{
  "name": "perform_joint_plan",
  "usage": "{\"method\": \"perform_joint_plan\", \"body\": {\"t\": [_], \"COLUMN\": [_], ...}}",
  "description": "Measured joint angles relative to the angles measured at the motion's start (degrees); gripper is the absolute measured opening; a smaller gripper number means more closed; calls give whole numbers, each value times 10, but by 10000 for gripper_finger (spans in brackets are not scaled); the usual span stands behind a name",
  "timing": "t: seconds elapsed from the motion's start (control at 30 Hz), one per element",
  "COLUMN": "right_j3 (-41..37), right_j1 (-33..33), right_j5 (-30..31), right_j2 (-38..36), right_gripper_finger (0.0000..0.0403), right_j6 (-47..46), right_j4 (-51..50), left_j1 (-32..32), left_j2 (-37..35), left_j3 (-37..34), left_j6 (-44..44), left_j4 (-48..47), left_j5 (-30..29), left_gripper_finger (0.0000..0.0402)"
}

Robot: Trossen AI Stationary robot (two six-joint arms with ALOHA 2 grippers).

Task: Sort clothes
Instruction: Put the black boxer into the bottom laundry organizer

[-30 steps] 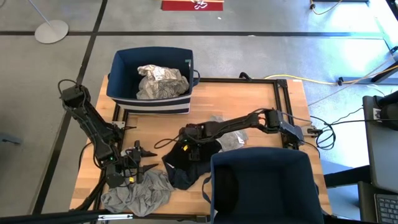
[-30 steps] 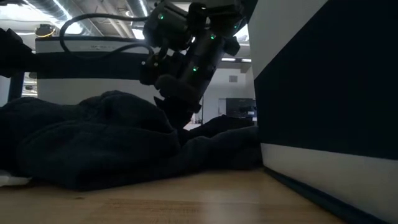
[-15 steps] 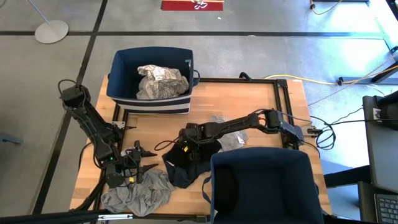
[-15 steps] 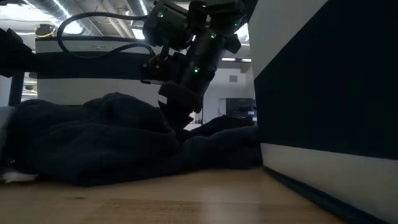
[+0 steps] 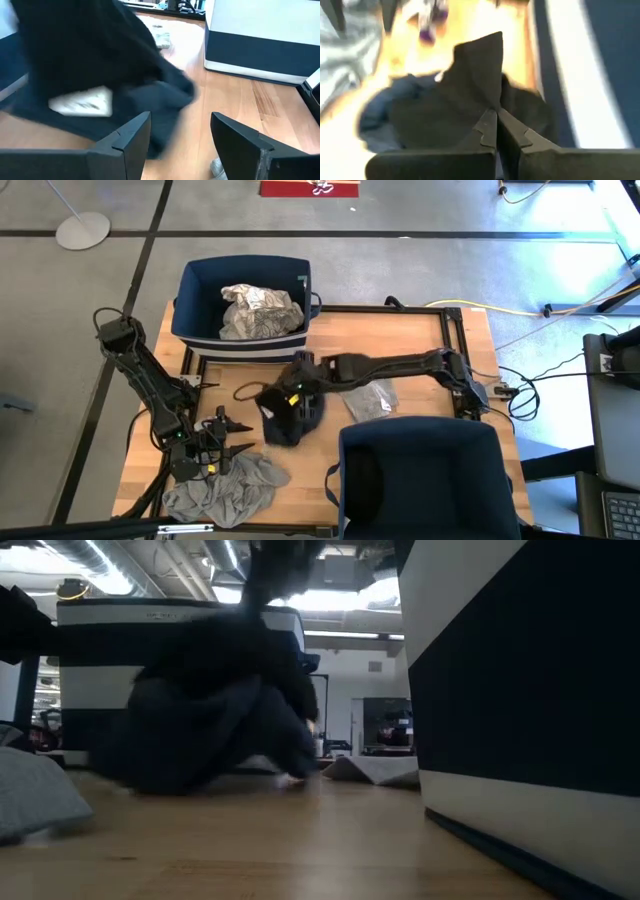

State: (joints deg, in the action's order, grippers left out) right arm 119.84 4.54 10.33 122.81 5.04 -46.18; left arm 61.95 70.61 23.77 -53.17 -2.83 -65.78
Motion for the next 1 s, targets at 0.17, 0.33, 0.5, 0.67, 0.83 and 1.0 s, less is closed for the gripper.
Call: {"method": "perform_joint_plan", "body": {"t": [0.17,0.33,0.5,0.67,0.83,1.0], "right_j3": [54,81,81,81,86,137], "right_j1": [0,5,11,12,18,28], "right_j5": [0,-22,-26,-39,-39,-38], "right_j2": [-6,-6,-6,-6,-19,-32], "right_gripper_finger": [8,4,6,8,9,9], "right_j6": [0,6,13,13,11,9], "right_j4": [-20,-18,-19,-18,-5,-16], "left_j1": [0,0,0,-6,-9,-9], "left_j2": [0,0,0,0,0,0], "left_j3": [0,0,0,0,0,0], "left_j6": [-8,-54,-71,-78,-115,-136], "left_j4": [0,0,0,-9,-56,-71], "left_j5": [0,0,16,17,10,-11], "left_gripper_finger": [198,198,198,198,198,198]}}
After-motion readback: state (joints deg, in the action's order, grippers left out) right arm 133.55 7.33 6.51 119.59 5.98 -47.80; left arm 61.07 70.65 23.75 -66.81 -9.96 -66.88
